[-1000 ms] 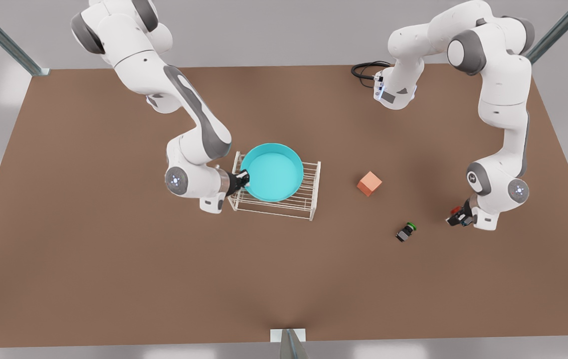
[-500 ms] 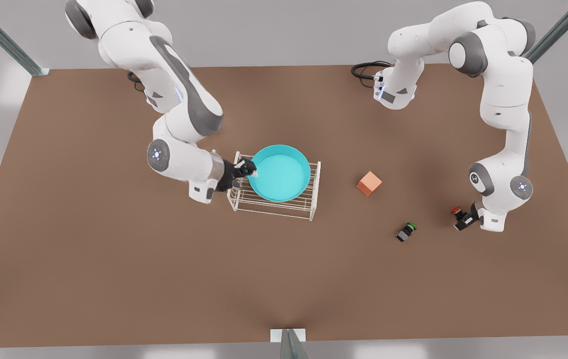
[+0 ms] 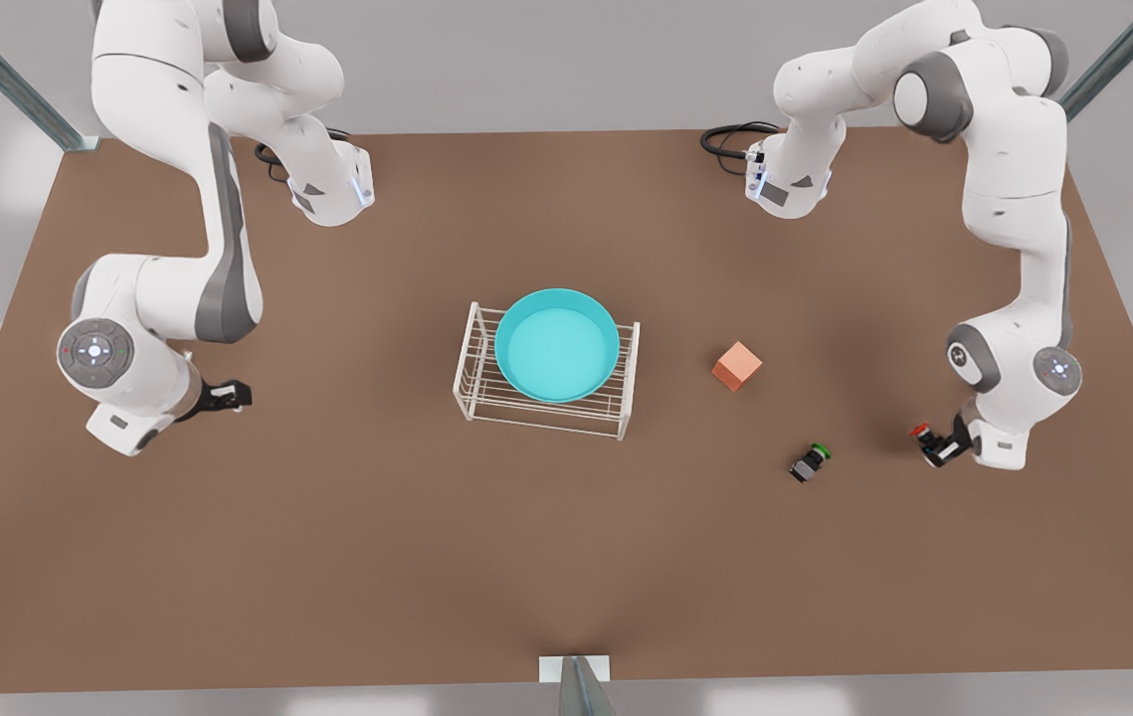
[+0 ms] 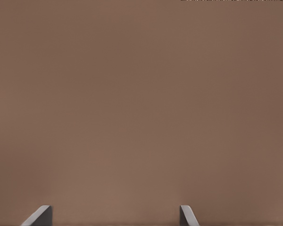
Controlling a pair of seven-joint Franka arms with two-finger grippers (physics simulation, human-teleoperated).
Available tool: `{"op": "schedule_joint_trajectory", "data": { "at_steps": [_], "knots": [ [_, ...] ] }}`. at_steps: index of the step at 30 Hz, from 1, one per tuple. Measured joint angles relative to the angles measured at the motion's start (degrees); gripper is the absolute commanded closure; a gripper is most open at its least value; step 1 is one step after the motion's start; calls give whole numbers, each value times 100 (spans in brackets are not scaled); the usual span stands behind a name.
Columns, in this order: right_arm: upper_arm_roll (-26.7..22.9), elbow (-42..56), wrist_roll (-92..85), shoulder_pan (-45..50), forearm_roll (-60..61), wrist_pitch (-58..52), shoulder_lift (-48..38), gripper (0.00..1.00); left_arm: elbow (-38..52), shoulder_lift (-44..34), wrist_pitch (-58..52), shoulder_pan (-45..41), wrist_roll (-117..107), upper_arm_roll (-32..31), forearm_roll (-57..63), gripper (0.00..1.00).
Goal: Place the plate on the shelf with right arm and place the red button switch in the plate with left arm
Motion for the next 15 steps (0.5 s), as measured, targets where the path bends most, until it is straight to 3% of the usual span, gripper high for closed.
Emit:
{"op": "schedule_joint_trajectory", "data": {
  "at_steps": [7,15],
  "knots": [
    [-16,-3,-53,-41,-67,140,43,0,949,-290,-1306,-1565,-1055,-7,313,53],
    [-29,8,-102,-52,22,155,42,0,2740,-321,-3372,-3017,-2831,-30,505,53]
  ]
}}
